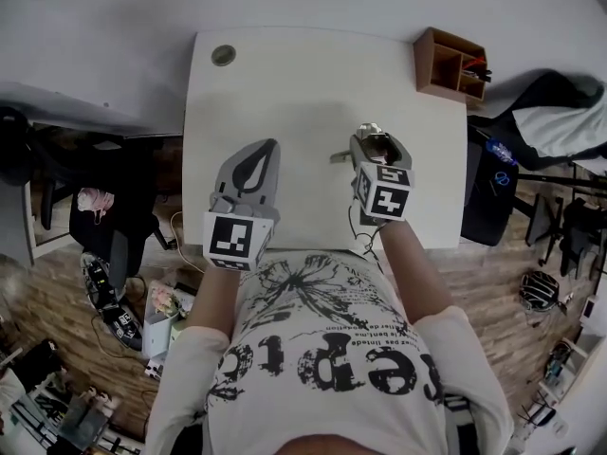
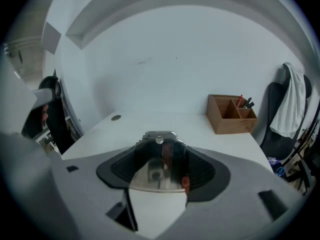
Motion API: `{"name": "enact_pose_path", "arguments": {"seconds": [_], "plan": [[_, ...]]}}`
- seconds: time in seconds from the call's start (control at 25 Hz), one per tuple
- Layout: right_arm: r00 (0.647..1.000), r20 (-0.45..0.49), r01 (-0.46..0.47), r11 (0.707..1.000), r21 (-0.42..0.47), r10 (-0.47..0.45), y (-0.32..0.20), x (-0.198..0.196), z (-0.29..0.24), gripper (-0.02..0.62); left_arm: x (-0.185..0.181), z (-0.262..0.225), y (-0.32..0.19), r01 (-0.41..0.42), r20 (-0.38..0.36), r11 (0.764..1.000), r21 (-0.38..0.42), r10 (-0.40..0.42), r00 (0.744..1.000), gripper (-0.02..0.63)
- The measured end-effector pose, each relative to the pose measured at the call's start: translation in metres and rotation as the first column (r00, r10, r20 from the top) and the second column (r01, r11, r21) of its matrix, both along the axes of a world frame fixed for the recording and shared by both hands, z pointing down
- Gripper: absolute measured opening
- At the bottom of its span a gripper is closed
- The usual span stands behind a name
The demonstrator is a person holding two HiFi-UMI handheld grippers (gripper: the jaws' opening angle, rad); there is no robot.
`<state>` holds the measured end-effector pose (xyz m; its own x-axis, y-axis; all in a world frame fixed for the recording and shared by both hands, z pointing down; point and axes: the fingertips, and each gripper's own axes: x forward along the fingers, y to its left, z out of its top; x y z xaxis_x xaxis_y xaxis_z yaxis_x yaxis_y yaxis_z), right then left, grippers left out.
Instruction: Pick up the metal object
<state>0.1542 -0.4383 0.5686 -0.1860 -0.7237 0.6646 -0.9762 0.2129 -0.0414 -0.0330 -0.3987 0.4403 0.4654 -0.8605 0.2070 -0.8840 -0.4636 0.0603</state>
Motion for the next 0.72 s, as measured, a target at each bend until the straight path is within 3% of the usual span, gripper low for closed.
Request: {"name": "enact_pose_path", "arguments": {"seconds": [0.32,0.52,0.72], "plan": [[0.993,0.069,0.073,0.970,0.231,-0.091,0.014,0.008,-0.108,0.279,0.017,-0.050,0.020,0.041,0.032,0.994,0.100,-0.044,0.999,0.011],[0.992,0.023,0.105,0.903,0.417,-0.126,0.022,0.024,-0.173,0.279,0.025,-0.074,0.020,0.083,0.019,0.990,0.114,-0.086,0.996,0.011],[0.989,0.020,0.113,0.852,0.511,-0.143,0.032,0.037,-0.211,0.279,0.033,-0.096,0.018,0.102,0.024,0.983,0.155,-0.107,0.994,0.011]]}}
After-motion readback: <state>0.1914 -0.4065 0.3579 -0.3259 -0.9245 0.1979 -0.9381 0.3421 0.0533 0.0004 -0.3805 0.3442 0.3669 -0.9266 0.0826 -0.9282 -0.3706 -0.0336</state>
